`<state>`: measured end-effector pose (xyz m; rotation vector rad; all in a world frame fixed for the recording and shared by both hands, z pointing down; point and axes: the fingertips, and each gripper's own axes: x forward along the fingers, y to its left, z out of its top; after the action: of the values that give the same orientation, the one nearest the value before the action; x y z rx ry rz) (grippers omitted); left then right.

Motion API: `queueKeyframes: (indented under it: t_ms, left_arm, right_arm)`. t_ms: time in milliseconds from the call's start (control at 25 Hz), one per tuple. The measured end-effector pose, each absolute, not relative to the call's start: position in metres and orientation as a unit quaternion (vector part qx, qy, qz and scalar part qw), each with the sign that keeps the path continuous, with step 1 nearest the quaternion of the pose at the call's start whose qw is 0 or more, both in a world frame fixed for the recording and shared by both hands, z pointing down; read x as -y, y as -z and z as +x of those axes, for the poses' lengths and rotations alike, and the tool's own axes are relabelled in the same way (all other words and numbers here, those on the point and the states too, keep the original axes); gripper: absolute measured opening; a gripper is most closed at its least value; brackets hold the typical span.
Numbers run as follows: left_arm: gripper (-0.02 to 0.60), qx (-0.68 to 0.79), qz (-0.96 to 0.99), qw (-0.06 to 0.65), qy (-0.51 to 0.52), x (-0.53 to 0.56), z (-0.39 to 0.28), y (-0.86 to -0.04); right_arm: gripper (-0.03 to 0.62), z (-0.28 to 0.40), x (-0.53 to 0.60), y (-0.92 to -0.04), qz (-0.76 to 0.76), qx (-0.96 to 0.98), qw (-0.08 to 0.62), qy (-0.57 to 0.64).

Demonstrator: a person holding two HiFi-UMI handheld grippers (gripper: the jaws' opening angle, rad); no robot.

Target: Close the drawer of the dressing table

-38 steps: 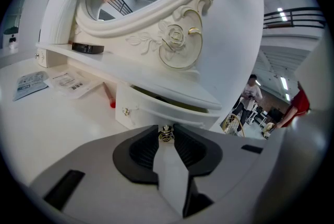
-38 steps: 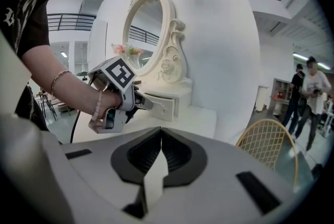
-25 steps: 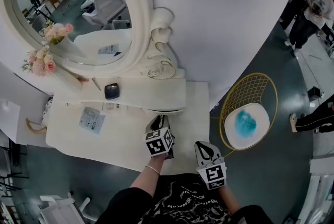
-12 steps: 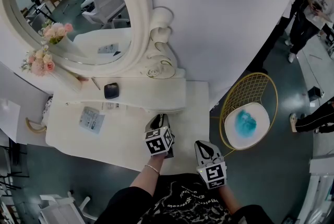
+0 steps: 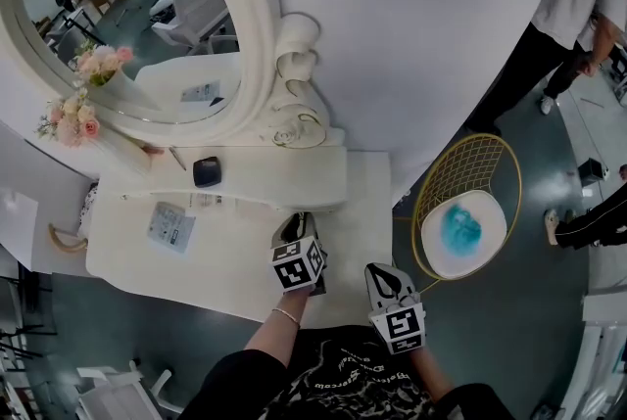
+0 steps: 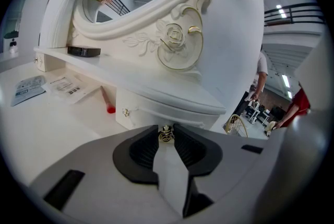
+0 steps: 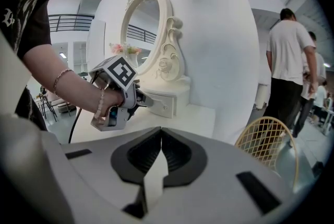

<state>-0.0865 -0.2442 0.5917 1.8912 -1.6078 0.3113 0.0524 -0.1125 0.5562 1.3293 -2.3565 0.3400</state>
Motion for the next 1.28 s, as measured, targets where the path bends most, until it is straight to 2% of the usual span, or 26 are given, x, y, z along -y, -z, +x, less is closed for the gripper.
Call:
queueKeyframes:
  t_ms: [1280]
  left_arm:
    - [0.101,0.611,0.721,0.301,-0.124,0.255,-0.085,-0.592]
  right_arm:
    - [0.012,0.062,0.114,-0.558,0.474,0.845,0.213,-0.125]
